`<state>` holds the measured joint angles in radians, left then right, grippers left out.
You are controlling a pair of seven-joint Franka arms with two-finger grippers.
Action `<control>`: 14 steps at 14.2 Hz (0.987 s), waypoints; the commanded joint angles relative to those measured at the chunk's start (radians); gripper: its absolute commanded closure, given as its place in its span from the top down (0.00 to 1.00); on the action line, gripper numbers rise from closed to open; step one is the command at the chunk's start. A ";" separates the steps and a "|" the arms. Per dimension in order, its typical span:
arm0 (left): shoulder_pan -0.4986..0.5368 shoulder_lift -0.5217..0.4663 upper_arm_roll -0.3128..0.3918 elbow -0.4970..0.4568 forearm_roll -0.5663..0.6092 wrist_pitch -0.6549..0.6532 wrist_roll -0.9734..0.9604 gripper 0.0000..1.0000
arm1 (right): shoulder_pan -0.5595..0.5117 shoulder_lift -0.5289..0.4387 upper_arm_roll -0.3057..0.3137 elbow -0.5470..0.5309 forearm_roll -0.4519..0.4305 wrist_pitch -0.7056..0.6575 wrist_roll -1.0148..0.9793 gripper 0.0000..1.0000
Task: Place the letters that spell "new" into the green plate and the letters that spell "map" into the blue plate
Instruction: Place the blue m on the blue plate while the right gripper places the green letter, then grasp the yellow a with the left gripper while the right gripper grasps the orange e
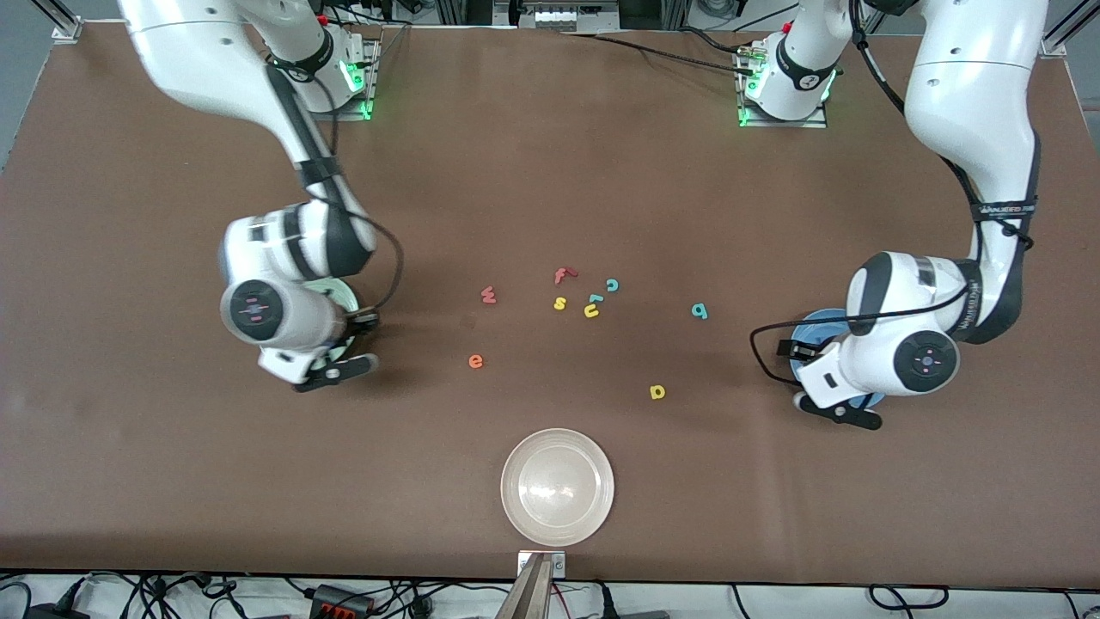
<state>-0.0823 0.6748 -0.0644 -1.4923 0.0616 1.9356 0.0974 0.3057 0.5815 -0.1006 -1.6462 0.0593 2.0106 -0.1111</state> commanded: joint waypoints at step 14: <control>-0.243 0.132 0.017 0.175 -0.097 0.166 -0.344 1.00 | -0.077 -0.094 0.010 -0.192 0.008 0.152 -0.029 1.00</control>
<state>-0.2956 0.7855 -0.0599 -1.3501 -0.0384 2.1044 -0.2474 0.2189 0.5231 -0.1004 -1.8631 0.0603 2.1864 -0.1561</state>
